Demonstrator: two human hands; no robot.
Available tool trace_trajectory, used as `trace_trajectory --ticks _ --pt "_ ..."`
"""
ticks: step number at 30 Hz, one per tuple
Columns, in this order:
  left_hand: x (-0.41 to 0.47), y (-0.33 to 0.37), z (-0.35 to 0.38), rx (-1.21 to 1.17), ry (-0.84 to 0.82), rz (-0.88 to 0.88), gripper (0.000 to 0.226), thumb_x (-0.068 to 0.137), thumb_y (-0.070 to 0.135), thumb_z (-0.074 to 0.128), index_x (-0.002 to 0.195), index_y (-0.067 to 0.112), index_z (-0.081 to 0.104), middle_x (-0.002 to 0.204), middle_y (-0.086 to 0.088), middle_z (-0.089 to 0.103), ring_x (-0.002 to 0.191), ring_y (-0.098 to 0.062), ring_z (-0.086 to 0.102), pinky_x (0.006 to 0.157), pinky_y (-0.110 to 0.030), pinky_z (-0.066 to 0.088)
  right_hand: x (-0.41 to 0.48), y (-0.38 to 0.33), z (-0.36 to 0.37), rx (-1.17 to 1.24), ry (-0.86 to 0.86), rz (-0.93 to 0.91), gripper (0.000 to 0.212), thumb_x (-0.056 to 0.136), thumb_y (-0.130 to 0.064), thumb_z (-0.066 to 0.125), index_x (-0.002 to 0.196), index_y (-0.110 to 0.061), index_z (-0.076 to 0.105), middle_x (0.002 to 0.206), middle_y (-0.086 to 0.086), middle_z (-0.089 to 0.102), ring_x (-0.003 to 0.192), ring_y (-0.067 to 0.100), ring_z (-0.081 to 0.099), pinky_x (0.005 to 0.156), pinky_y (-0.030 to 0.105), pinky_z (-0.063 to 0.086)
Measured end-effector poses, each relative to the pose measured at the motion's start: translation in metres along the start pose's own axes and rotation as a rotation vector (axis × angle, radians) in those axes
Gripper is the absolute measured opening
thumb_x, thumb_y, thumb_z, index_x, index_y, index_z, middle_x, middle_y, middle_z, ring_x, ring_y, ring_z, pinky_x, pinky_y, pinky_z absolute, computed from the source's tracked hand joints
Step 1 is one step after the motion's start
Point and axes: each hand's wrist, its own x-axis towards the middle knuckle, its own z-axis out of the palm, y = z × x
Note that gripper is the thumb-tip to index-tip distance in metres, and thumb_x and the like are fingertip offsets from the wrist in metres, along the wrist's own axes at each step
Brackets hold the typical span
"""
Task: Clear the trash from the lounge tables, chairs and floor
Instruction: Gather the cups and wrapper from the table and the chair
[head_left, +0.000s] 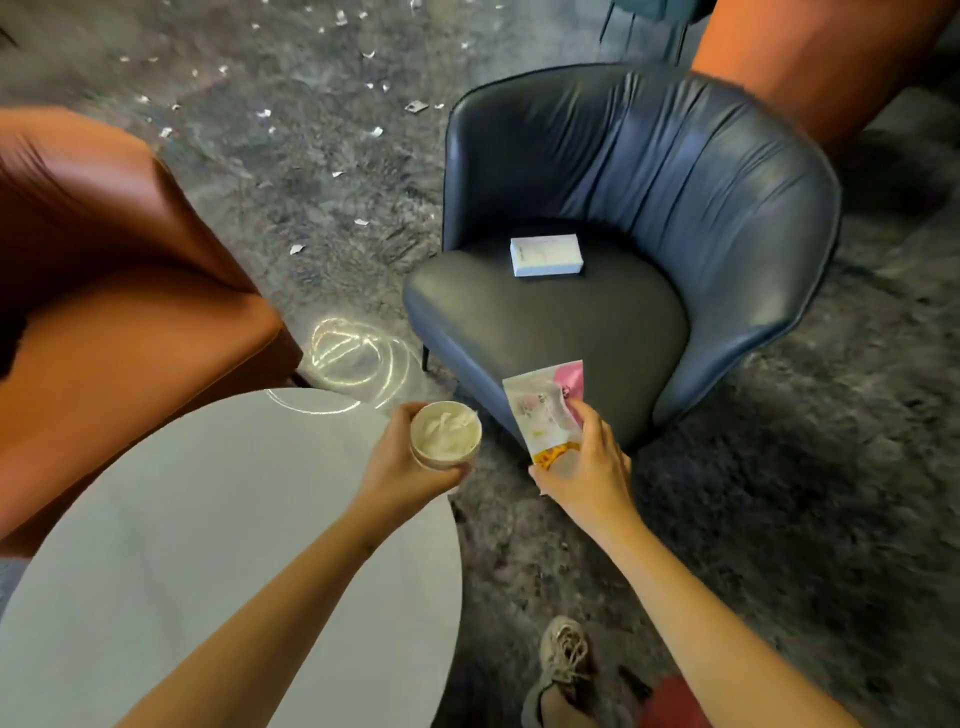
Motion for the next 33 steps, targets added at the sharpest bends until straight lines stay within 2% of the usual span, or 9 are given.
trace_trajectory --ticks 4,7,13,16,19,22,25,30,33 --pt "0.042 0.049 0.036 -0.149 -0.039 -0.033 0.060 0.058 0.033 0.081 0.106 0.037 0.046 0.104 0.015 0.060 0.095 0.005 0.057 0.075 -0.010 0.045 0.057 0.029 -0.051 -0.013 -0.004 -0.047 0.090 0.064 -0.030 0.082 0.138 -0.018 0.032 0.136 0.006 0.043 0.123 0.028 0.044 0.100 0.046 0.033" --pt "0.069 0.071 0.049 -0.127 -0.108 0.000 0.061 0.057 0.035 0.079 0.109 0.039 0.046 0.109 0.015 0.058 0.100 0.005 0.056 0.078 -0.008 0.045 0.092 0.043 -0.065 -0.057 -0.022 -0.079 0.090 0.064 -0.033 0.081 0.139 -0.019 0.032 0.135 0.007 0.044 0.123 0.028 0.044 0.101 0.046 0.034" --pt "0.117 0.089 0.048 0.022 -0.322 0.070 0.070 0.060 0.038 0.080 0.115 0.049 0.039 0.142 0.019 0.028 0.127 -0.002 0.036 0.105 -0.025 0.033 0.143 0.049 -0.062 -0.115 -0.151 -0.280 0.085 0.068 -0.035 0.077 0.138 -0.019 0.033 0.137 0.001 0.041 0.125 0.023 0.042 0.104 0.037 0.027" --pt "0.137 0.090 0.045 0.011 -0.325 0.051 0.075 0.061 0.035 0.081 0.123 0.040 0.041 0.143 0.017 0.030 0.129 -0.006 0.038 0.109 -0.033 0.034 0.167 0.043 -0.060 -0.092 -0.237 -0.368 0.083 0.070 -0.040 0.075 0.139 -0.021 0.031 0.138 -0.001 0.039 0.127 0.019 0.040 0.106 0.036 0.025" --pt "0.166 0.087 0.039 -0.015 -0.287 0.041 0.080 0.058 0.035 0.080 0.129 0.029 0.042 0.133 0.012 0.046 0.122 -0.006 0.046 0.105 -0.033 0.039 0.202 0.031 -0.056 -0.085 -0.275 -0.427 0.083 0.071 -0.043 0.074 0.139 -0.023 0.030 0.137 -0.003 0.039 0.126 0.016 0.039 0.106 0.031 0.022" --pt "0.202 0.080 0.028 -0.062 -0.231 0.022 0.073 0.058 0.031 0.080 0.122 0.033 0.046 0.122 0.013 0.055 0.113 -0.004 0.052 0.098 -0.027 0.043 0.243 0.012 -0.046 -0.080 -0.279 -0.470 0.083 0.070 -0.041 0.075 0.138 -0.023 0.032 0.137 -0.004 0.040 0.126 0.015 0.040 0.106 0.032 0.023" --pt "0.229 0.071 0.014 -0.129 -0.179 -0.010 0.067 0.060 0.023 0.083 0.116 0.037 0.049 0.115 0.016 0.058 0.105 0.001 0.056 0.088 -0.017 0.044 0.275 -0.007 -0.030 -0.086 -0.296 -0.484 0.086 0.070 -0.042 0.076 0.140 -0.023 0.029 0.141 -0.003 0.037 0.130 0.016 0.036 0.106 0.027 0.015" --pt "0.269 0.053 -0.021 -0.137 -0.050 -0.067 0.064 0.056 0.029 0.079 0.111 0.042 0.049 0.112 0.017 0.058 0.101 0.005 0.057 0.082 -0.011 0.045 0.330 -0.033 -0.008 -0.150 -0.421 -0.525 0.097 0.071 -0.050 0.073 0.145 -0.031 0.014 0.155 -0.006 0.012 0.141 0.011 0.010 0.110 0.025 -0.002" --pt "0.284 0.045 -0.043 -0.089 0.029 -0.084 0.063 0.059 0.027 0.083 0.112 0.041 0.050 0.110 0.020 0.058 0.102 0.006 0.055 0.082 -0.011 0.043 0.365 -0.037 -0.010 -0.185 -0.421 -0.476 0.097 0.072 -0.044 0.074 0.145 -0.032 0.012 0.156 -0.006 0.011 0.142 0.012 0.009 0.113 0.029 0.003"
